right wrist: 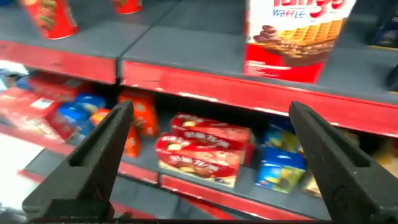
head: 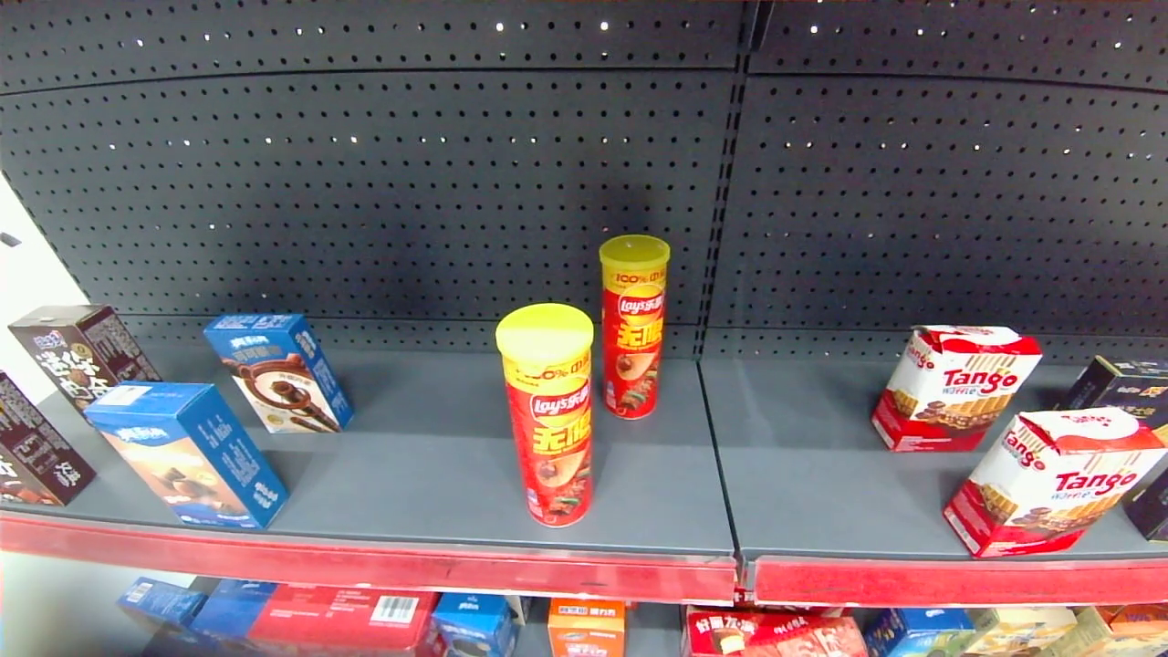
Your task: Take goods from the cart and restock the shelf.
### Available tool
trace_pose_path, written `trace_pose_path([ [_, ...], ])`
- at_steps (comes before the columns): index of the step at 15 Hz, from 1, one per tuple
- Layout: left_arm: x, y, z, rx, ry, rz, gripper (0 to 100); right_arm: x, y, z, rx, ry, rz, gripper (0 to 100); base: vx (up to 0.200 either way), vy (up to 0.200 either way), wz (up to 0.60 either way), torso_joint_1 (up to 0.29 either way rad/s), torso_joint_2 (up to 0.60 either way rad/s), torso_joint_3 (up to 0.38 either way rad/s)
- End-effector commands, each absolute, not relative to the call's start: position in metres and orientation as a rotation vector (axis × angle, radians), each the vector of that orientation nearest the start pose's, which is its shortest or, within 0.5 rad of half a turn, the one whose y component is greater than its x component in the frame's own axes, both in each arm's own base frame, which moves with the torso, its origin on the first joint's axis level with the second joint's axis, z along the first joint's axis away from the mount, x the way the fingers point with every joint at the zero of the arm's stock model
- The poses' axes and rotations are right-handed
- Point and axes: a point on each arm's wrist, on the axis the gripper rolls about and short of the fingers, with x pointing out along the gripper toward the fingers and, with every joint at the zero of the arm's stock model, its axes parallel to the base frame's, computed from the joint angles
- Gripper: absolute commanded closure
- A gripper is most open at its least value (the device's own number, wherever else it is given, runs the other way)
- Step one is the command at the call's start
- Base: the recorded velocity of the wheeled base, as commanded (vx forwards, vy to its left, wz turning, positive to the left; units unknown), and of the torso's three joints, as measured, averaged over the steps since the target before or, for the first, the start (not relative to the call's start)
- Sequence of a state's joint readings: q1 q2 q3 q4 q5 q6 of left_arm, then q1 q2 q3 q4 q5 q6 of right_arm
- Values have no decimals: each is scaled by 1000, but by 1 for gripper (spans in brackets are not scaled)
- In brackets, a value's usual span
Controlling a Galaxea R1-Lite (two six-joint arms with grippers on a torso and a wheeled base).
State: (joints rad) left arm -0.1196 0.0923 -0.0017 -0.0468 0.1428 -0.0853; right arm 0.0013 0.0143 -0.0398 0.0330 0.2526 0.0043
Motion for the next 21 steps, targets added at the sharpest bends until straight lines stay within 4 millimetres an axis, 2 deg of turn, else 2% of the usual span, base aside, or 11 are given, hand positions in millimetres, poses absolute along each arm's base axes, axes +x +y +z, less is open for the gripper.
trace_pose_path([
  [1,-15,5,82,-47,52,8,0,-25,5,83,16,5,209,0,0,0,0,0,0,0],
  [3,-15,4,84,-5,52,-26,0,-26,4,83,9,-16,196,0,0,0,0,0,0,0],
  [5,-6,2,114,-2,95,-128,0,-26,4,83,9,-17,196,0,0,0,0,0,0,0],
  [8,7,-3,118,2,190,-256,0,-26,4,83,17,-17,187,0,0,0,0,0,0,0],
  [11,9,-5,121,-10,207,-327,0,-26,4,83,12,-17,173,0,0,0,0,0,0,0],
  [14,28,-10,140,-52,227,-375,0,-26,4,83,6,-16,170,0,0,0,0,0,0,0],
  [19,25,-10,144,-57,172,-404,0,-26,4,83,5,-16,173,0,0,0,0,0,0,0],
  [21,34,-15,148,-49,221,-514,0,-26,4,82,3,-15,180,0,0,0,0,0,0,0],
])
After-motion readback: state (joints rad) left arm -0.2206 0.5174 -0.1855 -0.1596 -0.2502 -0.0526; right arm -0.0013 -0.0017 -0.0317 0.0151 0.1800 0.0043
